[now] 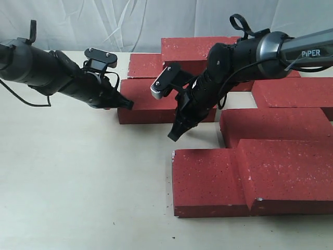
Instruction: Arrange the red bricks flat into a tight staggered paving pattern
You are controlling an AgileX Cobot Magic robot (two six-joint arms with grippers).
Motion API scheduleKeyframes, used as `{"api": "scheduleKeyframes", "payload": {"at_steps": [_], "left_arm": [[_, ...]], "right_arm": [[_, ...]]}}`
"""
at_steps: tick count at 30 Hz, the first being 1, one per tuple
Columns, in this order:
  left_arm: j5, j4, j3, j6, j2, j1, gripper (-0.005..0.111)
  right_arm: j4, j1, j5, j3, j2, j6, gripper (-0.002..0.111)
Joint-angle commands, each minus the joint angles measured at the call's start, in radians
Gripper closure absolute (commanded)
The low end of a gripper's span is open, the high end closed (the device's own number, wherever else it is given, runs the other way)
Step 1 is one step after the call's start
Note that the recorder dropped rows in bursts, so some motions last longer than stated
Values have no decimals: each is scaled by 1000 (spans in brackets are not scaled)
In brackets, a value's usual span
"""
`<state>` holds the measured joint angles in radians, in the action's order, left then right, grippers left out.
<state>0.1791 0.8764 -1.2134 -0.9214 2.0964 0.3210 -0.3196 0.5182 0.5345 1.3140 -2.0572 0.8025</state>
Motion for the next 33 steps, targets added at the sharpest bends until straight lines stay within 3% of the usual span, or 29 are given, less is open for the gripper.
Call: {"api": "scheduleKeyframes", "payload": {"at_steps": [1, 12, 24, 33], "left_arm": [[-7, 13, -11, -1, -2, 30, 107], [-52, 5, -26, -1, 46, 52, 107], [34, 10, -87, -1, 79, 67, 107], [-37, 8, -87, -1, 79, 81, 107]], "right_arm": [[7, -6, -6, 0, -1, 4, 109], [7, -6, -1, 0, -1, 5, 109], [27, -6, 34, 0, 30, 5, 109], [21, -6, 53, 0, 53, -18, 109]]}}
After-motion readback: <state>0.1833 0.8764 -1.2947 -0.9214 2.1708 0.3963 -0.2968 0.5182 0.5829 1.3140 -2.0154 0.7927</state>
